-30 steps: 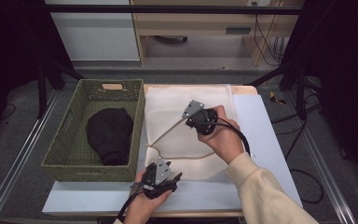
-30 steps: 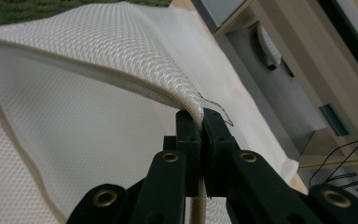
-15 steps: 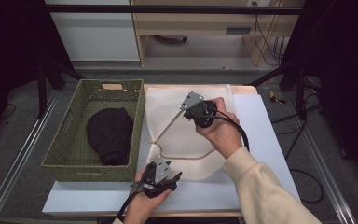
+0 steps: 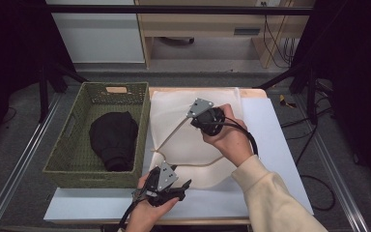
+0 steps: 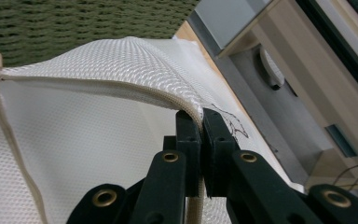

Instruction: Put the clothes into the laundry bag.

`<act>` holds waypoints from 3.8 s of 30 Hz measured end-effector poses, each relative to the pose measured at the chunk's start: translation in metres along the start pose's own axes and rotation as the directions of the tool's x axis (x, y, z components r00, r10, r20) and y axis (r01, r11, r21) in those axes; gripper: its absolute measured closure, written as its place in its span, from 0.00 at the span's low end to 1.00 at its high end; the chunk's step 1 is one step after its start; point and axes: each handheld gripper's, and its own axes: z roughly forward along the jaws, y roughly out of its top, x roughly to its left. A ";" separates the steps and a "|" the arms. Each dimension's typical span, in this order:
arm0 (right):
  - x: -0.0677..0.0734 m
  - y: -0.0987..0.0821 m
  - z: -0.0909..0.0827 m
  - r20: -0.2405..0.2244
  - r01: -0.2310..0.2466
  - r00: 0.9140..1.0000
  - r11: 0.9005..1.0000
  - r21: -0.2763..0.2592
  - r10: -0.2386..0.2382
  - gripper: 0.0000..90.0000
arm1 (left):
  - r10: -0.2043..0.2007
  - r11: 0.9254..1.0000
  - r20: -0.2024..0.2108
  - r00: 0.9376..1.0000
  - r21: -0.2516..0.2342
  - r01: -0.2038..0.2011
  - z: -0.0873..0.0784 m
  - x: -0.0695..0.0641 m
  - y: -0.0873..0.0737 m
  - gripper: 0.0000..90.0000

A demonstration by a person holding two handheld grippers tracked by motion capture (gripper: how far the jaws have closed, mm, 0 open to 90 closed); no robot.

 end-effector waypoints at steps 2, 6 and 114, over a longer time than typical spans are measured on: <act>0.001 -0.002 0.001 -0.016 -0.004 1.000 1.000 -0.009 0.004 0.97 | 0.012 1.000 0.001 1.000 -0.010 -0.012 -0.008 0.000 0.011 0.32; 0.001 -0.006 0.003 -0.037 -0.032 0.999 0.999 -0.034 0.030 0.97 | 0.026 1.000 -0.012 1.000 0.004 -0.026 -0.025 0.007 0.032 0.25; 0.011 -0.032 0.005 -0.097 -0.046 0.994 0.997 -0.066 0.040 0.95 | -0.371 0.821 -0.398 0.839 0.282 0.497 -0.018 0.256 -0.029 0.01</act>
